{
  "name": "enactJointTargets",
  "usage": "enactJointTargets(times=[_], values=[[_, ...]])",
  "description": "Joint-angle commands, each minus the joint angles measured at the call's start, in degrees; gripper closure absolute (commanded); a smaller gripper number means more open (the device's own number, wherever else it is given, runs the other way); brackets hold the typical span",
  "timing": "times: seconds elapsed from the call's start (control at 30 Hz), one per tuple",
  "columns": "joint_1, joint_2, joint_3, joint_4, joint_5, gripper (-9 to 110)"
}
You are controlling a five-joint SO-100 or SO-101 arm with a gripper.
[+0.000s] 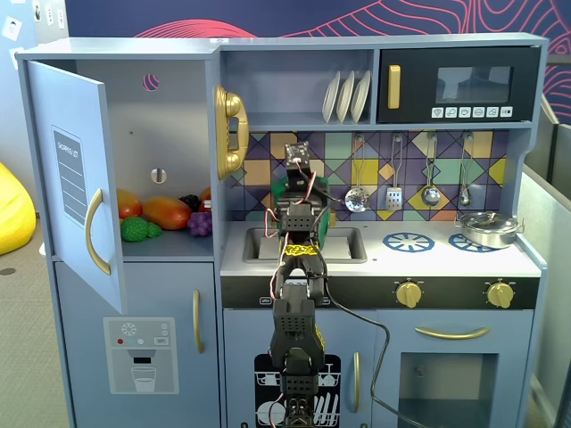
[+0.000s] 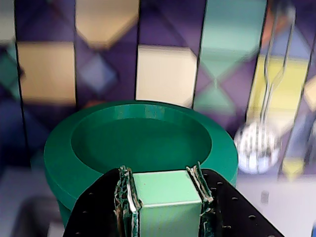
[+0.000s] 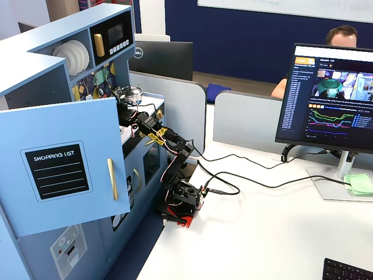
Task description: Take off the lid from the green recipient and place it on the counter
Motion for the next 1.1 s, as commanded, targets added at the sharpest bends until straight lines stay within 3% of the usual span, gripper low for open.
enactJointTargets(times=[0.0, 0.3, 0.53, 0.9, 1.07], values=[[3.43, 0.35, -8.44, -1.76, -1.14, 101], [21.27, 0.18, -9.67, -2.02, -0.26, 101], [30.23, -2.37, 0.44, -14.06, 0.0, 101], [30.76, -13.18, 14.68, -34.72, 0.88, 101], [30.41, -17.4, 16.52, -37.79, 1.49, 101]])
